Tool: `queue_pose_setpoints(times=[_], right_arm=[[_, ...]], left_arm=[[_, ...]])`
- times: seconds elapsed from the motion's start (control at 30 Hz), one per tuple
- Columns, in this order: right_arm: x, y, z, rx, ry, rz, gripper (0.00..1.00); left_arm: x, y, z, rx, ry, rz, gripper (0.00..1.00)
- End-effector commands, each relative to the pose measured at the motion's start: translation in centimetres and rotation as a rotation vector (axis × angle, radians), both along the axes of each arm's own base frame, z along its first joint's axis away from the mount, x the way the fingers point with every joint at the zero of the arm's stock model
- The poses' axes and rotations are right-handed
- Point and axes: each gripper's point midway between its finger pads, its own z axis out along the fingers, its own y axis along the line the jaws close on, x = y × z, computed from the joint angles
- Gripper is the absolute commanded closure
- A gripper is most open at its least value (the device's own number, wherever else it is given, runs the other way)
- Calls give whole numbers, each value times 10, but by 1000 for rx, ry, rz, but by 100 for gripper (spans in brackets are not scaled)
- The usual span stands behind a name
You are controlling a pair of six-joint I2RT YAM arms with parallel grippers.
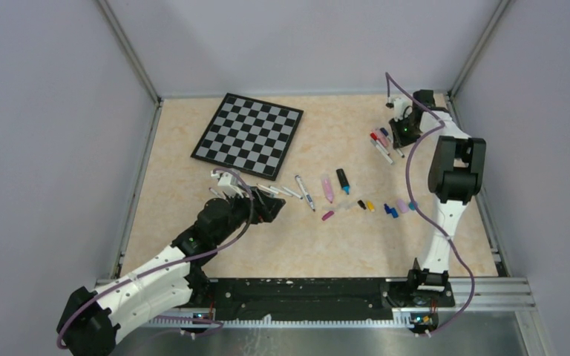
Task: Open the pen caps
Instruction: Pick up the pen from the center of the board.
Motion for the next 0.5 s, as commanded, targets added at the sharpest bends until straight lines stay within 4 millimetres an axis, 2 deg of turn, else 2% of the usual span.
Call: queue_pose_setpoints(times=[0.0, 0.17, 0.33, 0.47], right_arm=[[-1, -13, -16, -93, 39, -7, 90], [-1, -13, -14, -90, 28, -12, 100], [13, -3, 27, -1, -103, -45, 100], [16, -2, 60, 51, -199, -62, 100]], left_arm=[[5, -5, 20, -37, -57, -12, 1], [4, -5, 20, -42, -53, -20, 1], [2, -7, 21, -55, -46, -28, 1], [1, -9, 23, -74, -46, -37, 1]])
